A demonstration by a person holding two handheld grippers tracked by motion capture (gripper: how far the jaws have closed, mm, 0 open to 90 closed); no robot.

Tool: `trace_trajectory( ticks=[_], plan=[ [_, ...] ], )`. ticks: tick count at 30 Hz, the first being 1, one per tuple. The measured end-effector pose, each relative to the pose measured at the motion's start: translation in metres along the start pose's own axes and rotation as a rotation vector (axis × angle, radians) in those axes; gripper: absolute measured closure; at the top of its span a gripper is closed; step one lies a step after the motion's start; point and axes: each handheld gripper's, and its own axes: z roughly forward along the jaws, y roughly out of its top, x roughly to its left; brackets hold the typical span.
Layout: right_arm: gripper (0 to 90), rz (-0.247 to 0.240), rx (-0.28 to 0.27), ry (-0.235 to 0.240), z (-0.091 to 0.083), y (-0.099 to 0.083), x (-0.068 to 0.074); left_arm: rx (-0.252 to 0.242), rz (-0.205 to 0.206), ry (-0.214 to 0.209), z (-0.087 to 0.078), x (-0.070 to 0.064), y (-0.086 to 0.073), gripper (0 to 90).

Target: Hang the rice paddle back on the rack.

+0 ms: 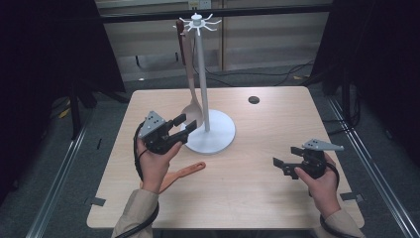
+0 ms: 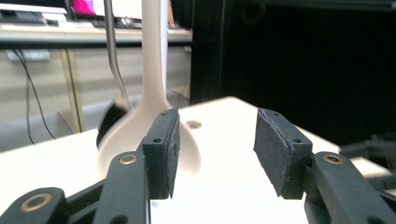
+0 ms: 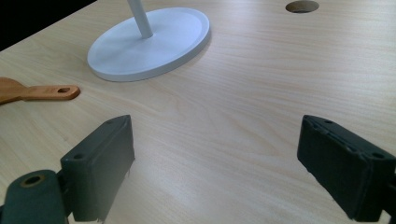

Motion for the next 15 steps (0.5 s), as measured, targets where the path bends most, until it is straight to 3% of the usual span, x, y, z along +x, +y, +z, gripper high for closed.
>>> trace_trajectory(
  ticks=[6,10,15],
  plan=[
    [10.1,0.0,0.005,-0.001,0.0,0.0,0.0,0.105,0.001,0.003,-0.004,0.005,-0.021,47.8],
    [10.1,-0.003,0.006,-0.004,0.001,-0.001,0.0,0.131,-0.022,-0.006,-0.007,0.008,-0.032,47.6],
    [10.0,-0.004,0.009,-0.006,0.001,-0.001,0.0,0.194,-0.007,-0.008,-0.01,0.01,-0.045,46.2]
  ],
)
